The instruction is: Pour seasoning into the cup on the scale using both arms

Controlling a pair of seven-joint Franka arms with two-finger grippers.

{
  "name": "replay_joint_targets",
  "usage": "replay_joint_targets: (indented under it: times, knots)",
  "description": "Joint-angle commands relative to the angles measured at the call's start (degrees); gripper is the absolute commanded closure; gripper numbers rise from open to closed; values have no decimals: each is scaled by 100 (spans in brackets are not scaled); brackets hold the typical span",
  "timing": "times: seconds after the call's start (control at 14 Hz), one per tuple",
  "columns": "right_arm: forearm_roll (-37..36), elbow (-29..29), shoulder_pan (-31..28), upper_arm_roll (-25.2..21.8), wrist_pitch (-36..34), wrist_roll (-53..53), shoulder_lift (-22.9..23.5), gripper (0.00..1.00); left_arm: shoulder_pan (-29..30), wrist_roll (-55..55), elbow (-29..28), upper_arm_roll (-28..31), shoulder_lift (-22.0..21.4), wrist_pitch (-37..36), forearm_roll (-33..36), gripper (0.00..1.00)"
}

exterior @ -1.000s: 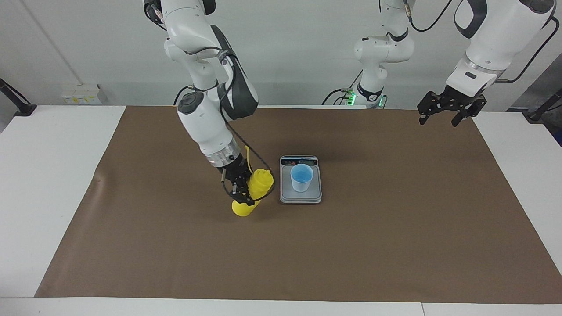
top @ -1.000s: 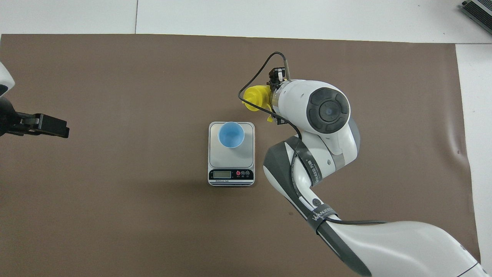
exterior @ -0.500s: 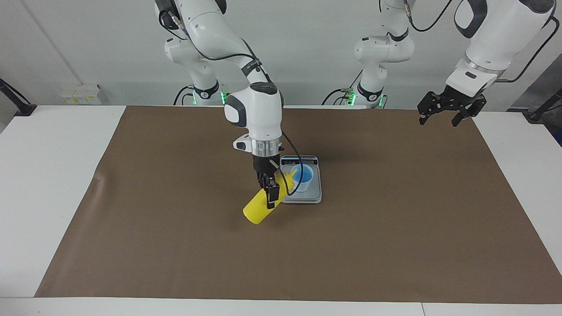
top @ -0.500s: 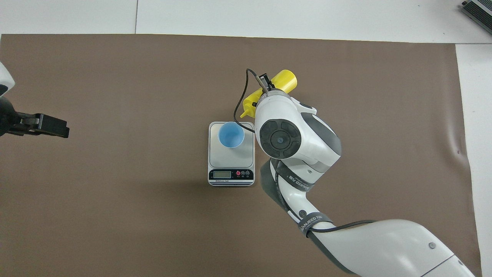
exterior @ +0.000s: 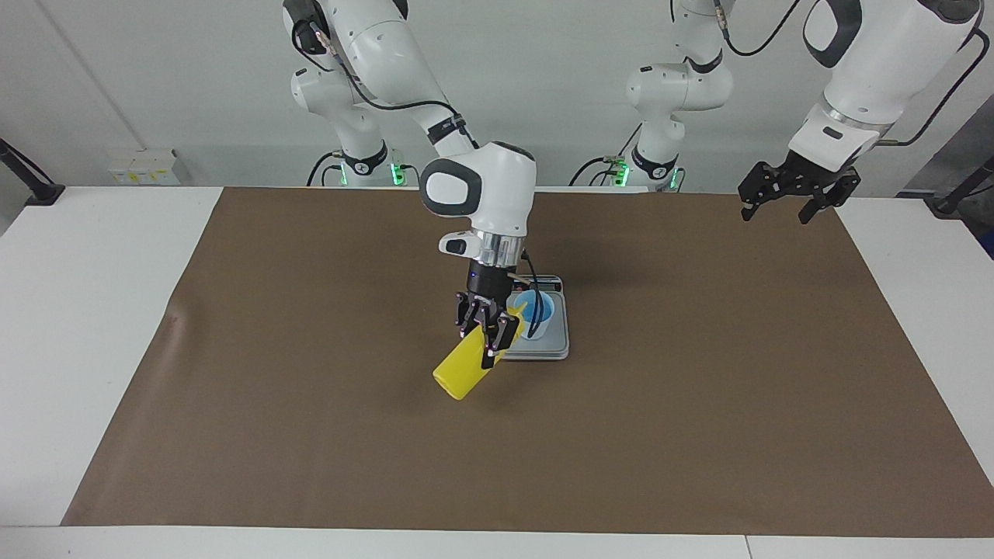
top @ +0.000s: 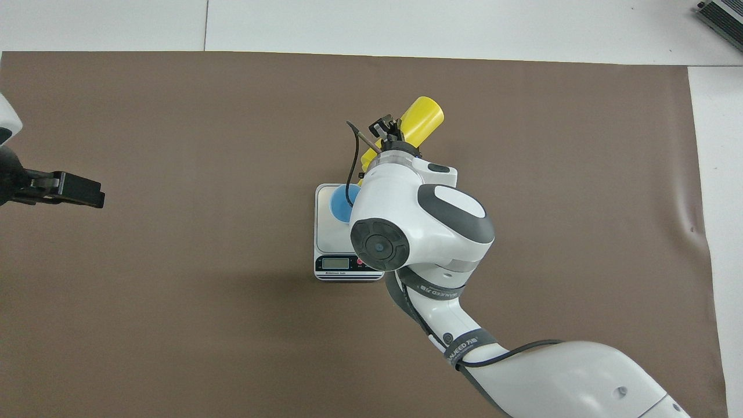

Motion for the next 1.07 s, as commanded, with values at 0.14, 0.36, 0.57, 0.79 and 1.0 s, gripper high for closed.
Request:
replay_joint_targets:
  times: [0.14,0.36,0.57,0.79,1.0]
  knots:
    - [-749,323,88,-23,-225,68,-23,100,50,10,-168,-21,-154,41,-51,0]
    - [-1058,576,123,-6,-478,68,152,100,50,10,-168,-21,-154,41,-51,0]
    - [-1567,762,185,3,-594,68,372,100,50,10,-168,-21,-154,49,-51,0]
    - [-1936,710,255,3,-664,59,372,100,50,10,-168,-12,-154,41,-51,0]
    - [-2140,683,316,3,-743,59,460,100,50,10,-168,-21,-154,41,-51,0]
